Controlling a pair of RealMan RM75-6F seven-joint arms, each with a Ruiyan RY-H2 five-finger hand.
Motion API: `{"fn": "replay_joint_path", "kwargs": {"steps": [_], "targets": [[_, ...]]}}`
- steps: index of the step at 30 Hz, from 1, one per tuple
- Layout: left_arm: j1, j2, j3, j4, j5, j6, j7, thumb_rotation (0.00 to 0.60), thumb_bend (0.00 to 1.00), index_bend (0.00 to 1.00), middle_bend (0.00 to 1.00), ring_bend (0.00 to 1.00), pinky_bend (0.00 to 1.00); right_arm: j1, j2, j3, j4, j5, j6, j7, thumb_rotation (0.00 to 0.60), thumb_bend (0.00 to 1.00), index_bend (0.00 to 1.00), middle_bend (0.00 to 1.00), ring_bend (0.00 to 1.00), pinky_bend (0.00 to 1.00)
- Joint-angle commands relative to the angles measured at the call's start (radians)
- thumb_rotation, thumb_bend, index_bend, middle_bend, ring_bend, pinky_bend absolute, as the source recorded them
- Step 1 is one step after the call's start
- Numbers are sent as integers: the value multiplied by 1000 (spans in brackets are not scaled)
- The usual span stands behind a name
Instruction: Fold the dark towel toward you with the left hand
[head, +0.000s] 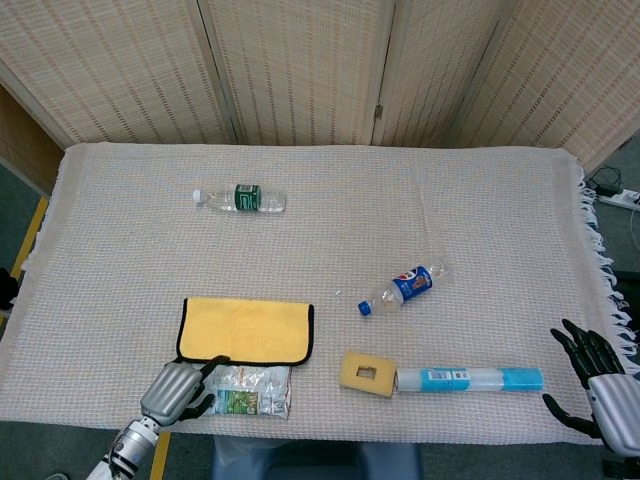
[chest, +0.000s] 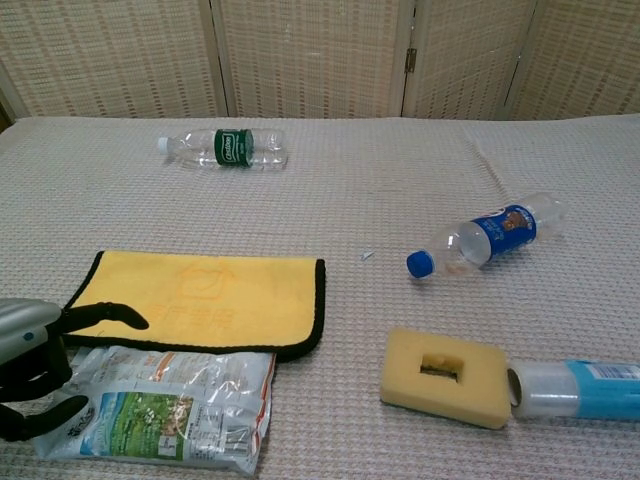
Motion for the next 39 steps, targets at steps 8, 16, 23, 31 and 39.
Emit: {"fn": "replay_joint_path", "kwargs": {"steps": [8, 16, 23, 31, 39], "targets": [[-36, 8, -13, -48, -59, -86, 72, 600, 448, 187, 1000, 1000, 1000, -3, 1, 3, -1, 3, 7, 1, 600, 347, 0, 0, 0, 0], [-45, -1, -17, -29, -82, -115, 67, 600, 445, 189, 1000, 1000, 1000, -4, 0, 4, -2, 4, 10, -2, 600, 347, 0, 0, 0, 0], [-44, 6, 0, -34, -85, -127, 78, 600, 445, 213, 1000, 1000, 1000, -6, -1, 5, -2, 2, 16, -5, 600, 347, 0, 0, 0, 0], [-26, 19, 20, -58, -70, -105, 90, 600, 445, 219, 1000, 1000, 1000, -10, -2, 3, 0, -6, 25, -7, 600, 348, 0, 0, 0, 0], [-13, 26, 43, -70, -42, -97, 76, 600, 445, 218, 1000, 1000, 1000, -17, -3, 3, 2, -13, 42, -7, 600, 348, 0, 0, 0, 0]]}}
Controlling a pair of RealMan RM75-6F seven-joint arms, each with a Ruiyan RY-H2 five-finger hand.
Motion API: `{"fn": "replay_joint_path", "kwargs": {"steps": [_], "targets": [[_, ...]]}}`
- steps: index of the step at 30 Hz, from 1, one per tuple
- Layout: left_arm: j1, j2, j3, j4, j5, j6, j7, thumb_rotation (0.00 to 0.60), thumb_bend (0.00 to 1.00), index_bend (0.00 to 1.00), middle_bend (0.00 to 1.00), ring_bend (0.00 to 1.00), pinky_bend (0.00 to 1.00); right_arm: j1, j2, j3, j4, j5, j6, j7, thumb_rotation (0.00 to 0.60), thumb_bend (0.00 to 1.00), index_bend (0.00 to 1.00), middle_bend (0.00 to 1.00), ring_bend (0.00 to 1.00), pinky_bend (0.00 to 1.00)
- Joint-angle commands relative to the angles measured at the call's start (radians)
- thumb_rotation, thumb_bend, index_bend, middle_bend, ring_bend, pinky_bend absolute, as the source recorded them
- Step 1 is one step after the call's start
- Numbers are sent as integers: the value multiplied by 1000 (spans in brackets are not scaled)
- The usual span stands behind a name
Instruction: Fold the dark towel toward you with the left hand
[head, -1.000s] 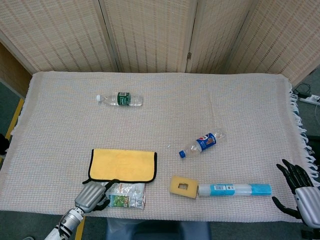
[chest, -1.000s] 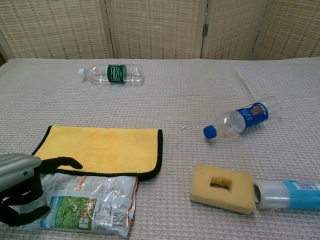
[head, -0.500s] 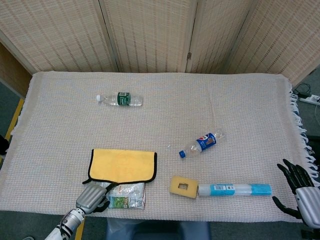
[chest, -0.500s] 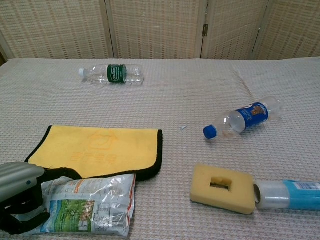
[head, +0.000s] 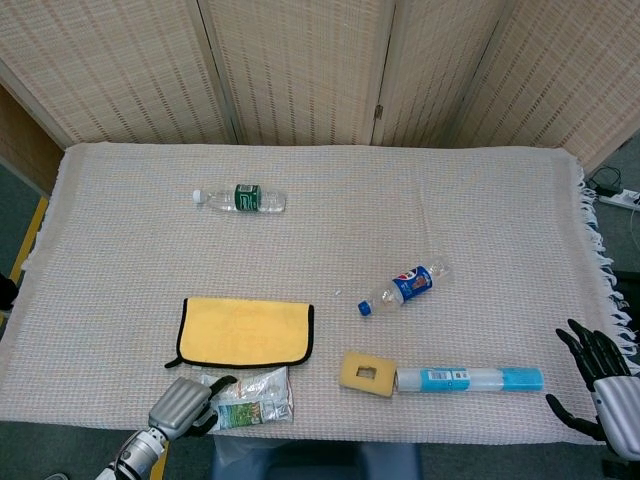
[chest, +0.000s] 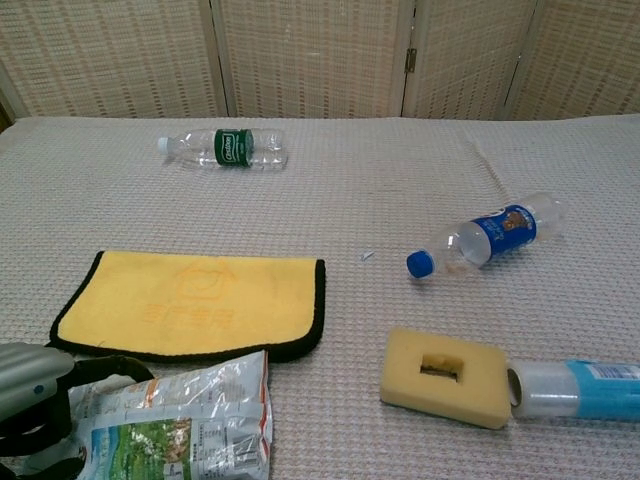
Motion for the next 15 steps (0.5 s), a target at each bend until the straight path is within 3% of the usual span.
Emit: {"fn": "replay_joint_path", "kwargs": {"steps": [1, 15], "targets": [[4, 3, 2, -2, 14, 10, -10, 600, 445, 215, 1000, 1000, 1000, -1, 0, 1, 0, 0, 2, 0, 600, 348, 0, 0, 0, 0], [3, 21, 19, 1, 49, -8, -85, 600, 445, 207, 1000, 1000, 1000, -1, -2, 6, 0, 10, -1, -3, 600, 348, 0, 0, 0, 0]]}}
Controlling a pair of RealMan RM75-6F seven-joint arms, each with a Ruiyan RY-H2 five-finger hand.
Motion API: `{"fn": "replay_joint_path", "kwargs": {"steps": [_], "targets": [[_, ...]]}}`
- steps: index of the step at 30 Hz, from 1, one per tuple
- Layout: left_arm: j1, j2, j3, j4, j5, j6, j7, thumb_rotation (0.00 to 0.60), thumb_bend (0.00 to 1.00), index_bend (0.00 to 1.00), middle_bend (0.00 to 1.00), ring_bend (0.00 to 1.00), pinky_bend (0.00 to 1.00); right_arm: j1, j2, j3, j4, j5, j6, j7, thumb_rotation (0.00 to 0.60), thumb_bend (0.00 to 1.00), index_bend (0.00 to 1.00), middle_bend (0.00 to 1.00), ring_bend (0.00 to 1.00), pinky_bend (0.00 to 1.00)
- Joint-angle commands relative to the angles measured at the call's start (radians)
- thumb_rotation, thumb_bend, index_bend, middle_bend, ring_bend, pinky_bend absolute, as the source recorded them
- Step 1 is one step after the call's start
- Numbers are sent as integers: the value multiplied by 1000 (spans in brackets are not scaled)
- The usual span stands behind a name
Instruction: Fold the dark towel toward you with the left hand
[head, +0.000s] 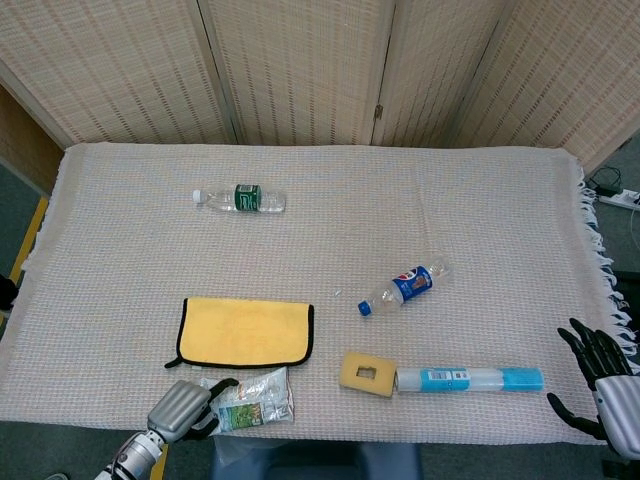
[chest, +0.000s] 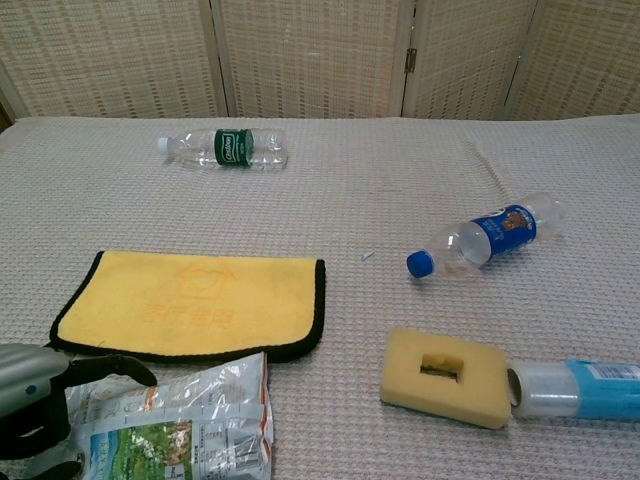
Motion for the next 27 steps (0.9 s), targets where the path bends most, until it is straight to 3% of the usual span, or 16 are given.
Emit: {"fn": "replay_joint_path", "kwargs": {"steps": [1, 17, 25, 27], "targets": [[1, 2, 6, 6, 4, -7, -19, 600, 445, 207, 1000, 1000, 1000, -1, 0, 0, 0, 0, 1, 1, 600, 348, 0, 0, 0, 0], [22, 17, 6, -15, 35, 33, -38, 600, 445, 211, 1000, 1000, 1000, -11, -3, -6, 4, -21, 23, -2, 600, 348, 0, 0, 0, 0], [63, 35, -94, 63, 181, 303, -104, 600, 432, 140, 996, 1000, 1000, -10, -9, -3, 6, -19, 20, -13, 600, 348, 0, 0, 0, 0], [80, 56, -129, 86, 192, 377, -66, 600, 400, 122, 916, 948, 988, -6, -13, -3, 6, -18, 13, -22, 600, 347, 0, 0, 0, 0]]}}
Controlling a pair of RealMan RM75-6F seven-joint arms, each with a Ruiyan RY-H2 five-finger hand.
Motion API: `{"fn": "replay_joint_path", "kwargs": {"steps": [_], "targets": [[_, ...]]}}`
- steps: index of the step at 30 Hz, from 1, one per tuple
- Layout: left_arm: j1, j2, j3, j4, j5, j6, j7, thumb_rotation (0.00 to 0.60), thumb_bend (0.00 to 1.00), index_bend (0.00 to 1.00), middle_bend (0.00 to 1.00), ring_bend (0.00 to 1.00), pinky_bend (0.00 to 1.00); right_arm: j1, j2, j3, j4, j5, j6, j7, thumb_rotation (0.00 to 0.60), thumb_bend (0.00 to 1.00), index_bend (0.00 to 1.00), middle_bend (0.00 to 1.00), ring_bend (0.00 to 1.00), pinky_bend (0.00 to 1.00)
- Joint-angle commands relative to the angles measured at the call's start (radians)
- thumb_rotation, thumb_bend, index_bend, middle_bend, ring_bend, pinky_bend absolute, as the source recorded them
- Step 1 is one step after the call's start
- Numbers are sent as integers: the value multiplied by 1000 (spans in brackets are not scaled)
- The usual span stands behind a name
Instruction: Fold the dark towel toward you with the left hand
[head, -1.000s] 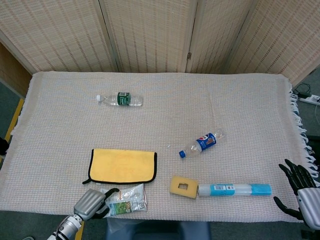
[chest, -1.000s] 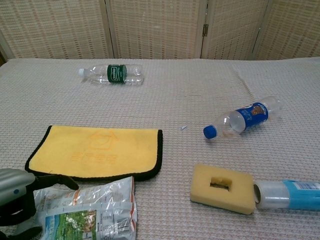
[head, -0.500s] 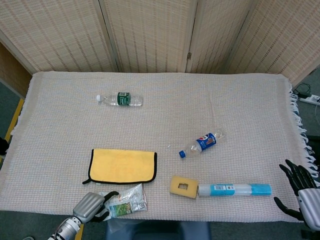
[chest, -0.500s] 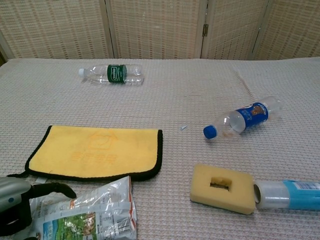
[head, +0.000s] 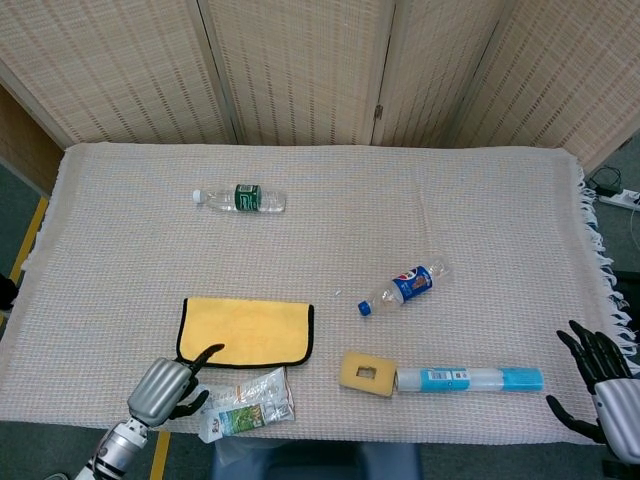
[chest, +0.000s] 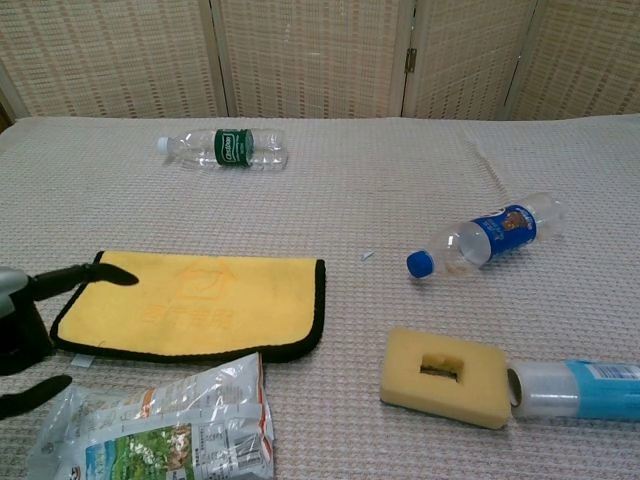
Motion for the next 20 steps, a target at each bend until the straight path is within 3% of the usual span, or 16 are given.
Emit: {"fn": "replay_joint_path", "kwargs": {"steps": [1, 3, 6, 9, 14, 20], "targets": [[41, 42, -78, 53, 52, 154, 29, 600, 376, 106, 828, 871, 939, 5, -5, 0, -1, 1, -11, -11, 600, 347, 0, 0, 0, 0], [54, 83, -88, 36, 20, 165, 31, 600, 335, 74, 615, 639, 736, 9, -9, 1, -2, 3, -22, -21, 600, 348, 0, 0, 0, 0], [87, 137, -99, 29, -26, 199, -5, 600, 311, 77, 376, 339, 460, 11, -18, 9, -6, 12, -24, -41, 600, 347, 0, 0, 0, 0], [123, 158, -89, 62, -29, 241, -53, 600, 301, 78, 267, 187, 310, 8, -30, 21, -4, 23, -15, -67, 600, 347, 0, 0, 0, 0], [158, 147, -54, 139, -29, 236, -157, 600, 298, 81, 195, 149, 282, 6, -48, 34, -6, 32, -6, -104, 600, 347, 0, 0, 0, 0], [167, 150, -50, 161, 7, 254, -149, 600, 286, 66, 169, 146, 284, 21, -52, 40, -13, 35, -28, -117, 600, 348, 0, 0, 0, 0]]}}
